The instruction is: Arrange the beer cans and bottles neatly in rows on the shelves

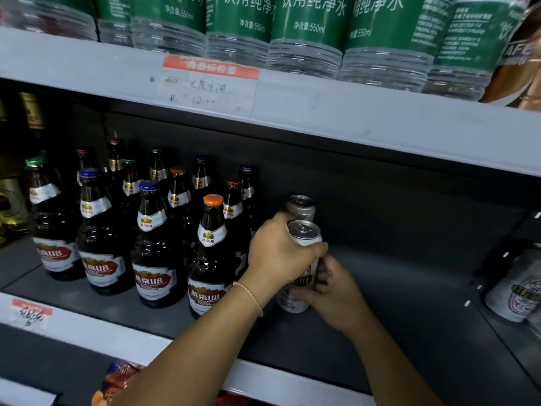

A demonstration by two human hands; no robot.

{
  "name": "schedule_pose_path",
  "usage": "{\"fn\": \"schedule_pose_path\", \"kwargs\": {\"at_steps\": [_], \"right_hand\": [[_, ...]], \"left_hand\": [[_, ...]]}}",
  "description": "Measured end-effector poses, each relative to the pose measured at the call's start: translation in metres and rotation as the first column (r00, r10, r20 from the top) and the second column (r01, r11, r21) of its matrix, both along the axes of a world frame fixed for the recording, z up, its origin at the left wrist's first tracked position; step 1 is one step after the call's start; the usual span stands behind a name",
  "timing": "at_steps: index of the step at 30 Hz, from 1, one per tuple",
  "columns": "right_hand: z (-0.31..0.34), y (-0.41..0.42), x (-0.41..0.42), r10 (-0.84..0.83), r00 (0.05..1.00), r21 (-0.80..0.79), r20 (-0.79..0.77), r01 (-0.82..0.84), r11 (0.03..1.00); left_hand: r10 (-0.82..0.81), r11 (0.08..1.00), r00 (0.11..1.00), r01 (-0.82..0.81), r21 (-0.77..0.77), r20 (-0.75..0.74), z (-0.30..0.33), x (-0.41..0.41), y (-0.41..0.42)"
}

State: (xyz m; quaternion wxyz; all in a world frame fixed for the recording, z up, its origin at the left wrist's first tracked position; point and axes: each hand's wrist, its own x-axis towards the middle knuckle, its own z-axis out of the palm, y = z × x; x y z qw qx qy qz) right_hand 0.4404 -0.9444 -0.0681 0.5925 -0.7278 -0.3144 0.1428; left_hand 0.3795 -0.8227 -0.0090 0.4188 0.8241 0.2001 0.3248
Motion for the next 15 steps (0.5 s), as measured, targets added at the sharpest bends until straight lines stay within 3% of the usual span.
{"fn": "schedule_pose_path", "kwargs": {"at_steps": [9, 13, 15], "right_hand": [[-0.017, 0.008, 0.006, -0.029, 1.0, 0.026, 0.007, 0.029, 0.999], [-0.024, 0.014, 0.012, -0.041, 0.999, 0.075, -0.012, 0.042, 0.996], [-0.029, 0.017, 0.015, -0.062, 0.998, 0.088, -0.015, 0.063, 0.994]], "left_hand": [[-0.075, 0.995, 0.994, 0.07, 0.071, 0.075, -0.035, 0.009, 0.01], [-0.117, 0.987, 0.968, 0.138, -0.082, 0.22, -0.058, 0.004, 0.011], [-0.103, 0.979, 0.972, 0.137, -0.151, 0.213, -0.07, 0.004, 0.012]]}}
